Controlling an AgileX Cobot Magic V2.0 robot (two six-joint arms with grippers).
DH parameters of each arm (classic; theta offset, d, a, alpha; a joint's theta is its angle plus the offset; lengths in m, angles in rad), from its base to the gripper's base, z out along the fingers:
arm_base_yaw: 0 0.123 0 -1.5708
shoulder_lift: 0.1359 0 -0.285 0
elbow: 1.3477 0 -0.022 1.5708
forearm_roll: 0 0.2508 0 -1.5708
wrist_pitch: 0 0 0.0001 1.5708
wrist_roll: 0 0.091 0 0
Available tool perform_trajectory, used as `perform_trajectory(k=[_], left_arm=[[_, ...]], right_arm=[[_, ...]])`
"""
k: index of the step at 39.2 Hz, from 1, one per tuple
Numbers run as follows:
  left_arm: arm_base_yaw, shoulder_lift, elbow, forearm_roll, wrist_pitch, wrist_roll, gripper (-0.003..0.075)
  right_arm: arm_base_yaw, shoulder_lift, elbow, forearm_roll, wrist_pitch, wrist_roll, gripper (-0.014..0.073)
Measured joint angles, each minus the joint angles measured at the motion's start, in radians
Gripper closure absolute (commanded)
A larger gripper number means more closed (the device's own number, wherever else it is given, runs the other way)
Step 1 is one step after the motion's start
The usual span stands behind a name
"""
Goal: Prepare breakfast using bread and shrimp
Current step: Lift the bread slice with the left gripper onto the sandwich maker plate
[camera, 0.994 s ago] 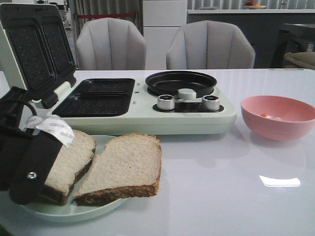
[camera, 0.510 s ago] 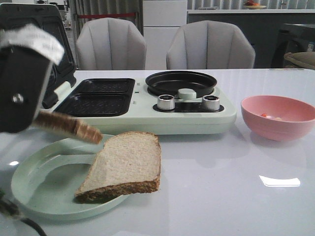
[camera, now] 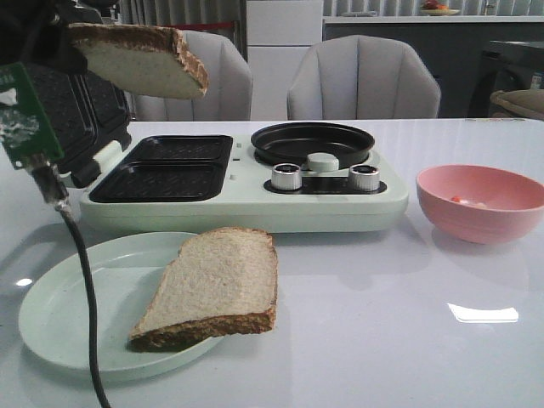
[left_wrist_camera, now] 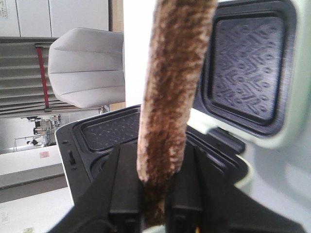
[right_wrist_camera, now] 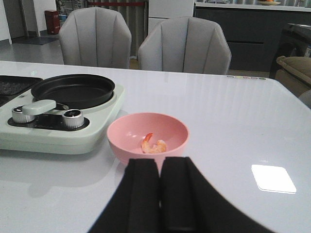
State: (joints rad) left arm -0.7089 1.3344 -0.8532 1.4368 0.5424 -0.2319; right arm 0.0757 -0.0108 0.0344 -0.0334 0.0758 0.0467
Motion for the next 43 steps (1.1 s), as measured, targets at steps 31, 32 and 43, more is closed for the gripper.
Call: perform_trajectory(k=[31, 32, 43], left_arm=[[0.324, 0.601, -0.500, 0.082, -0.285, 0.000, 0.0607], [0.324, 0.620, -0.516, 0.082, -0.286, 0.000, 0.0607], [0.324, 0.723, -0.598, 0.085, -0.281, 0.000, 0.0607]], right_arm=[[0.000, 0.000, 0.000, 0.000, 0.000, 0.000, 0.0459], [0.000, 0.000, 0.000, 0.000, 0.000, 0.000, 0.0459], [0.000, 0.000, 0.000, 0.000, 0.000, 0.000, 0.0459]])
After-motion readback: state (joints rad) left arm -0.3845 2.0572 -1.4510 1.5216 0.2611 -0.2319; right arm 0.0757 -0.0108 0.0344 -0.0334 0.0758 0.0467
